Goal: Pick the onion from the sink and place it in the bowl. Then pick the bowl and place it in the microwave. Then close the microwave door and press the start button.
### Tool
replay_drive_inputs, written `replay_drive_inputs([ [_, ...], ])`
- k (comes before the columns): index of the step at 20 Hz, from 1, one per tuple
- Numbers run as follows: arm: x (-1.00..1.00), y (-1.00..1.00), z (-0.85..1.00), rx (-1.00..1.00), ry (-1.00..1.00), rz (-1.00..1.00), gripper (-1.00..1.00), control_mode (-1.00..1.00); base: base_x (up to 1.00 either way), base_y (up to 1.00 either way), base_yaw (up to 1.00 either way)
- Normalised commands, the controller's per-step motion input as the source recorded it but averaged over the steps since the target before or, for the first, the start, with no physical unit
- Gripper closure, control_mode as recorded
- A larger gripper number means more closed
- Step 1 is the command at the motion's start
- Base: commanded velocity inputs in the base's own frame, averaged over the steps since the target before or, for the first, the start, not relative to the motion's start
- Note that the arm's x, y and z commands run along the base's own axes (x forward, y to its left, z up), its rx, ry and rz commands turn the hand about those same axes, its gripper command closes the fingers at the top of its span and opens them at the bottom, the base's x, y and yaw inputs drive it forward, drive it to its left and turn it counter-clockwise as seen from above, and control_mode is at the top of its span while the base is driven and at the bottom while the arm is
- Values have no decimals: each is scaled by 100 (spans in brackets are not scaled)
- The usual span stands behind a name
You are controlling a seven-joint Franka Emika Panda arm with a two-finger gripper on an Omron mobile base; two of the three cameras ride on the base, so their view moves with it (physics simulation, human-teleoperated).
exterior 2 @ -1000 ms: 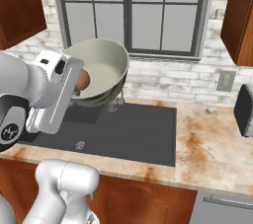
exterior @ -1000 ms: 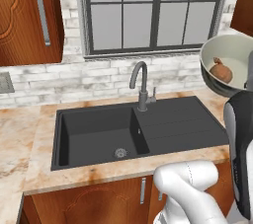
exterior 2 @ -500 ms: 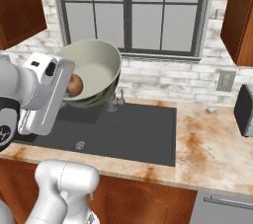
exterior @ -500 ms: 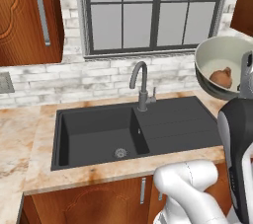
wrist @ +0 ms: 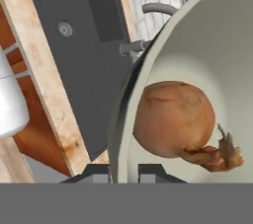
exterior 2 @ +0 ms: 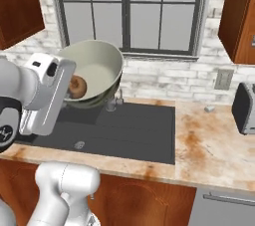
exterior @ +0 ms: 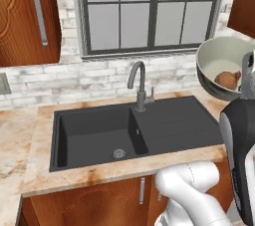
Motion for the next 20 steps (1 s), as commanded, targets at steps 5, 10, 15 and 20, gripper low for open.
replay_drive_inputs([
  [5, 0, 0, 0, 0, 0, 0, 100, 100, -10, -10, -72],
  [10, 0, 0, 0, 0, 0, 0, 100, 100, -2, -5, -79],
  [15, 0, 0, 0, 0, 0, 0, 100, 100, 0, 0, -72],
  [20, 0, 0, 0, 0, 0, 0, 100, 100, 0, 0, -65],
])
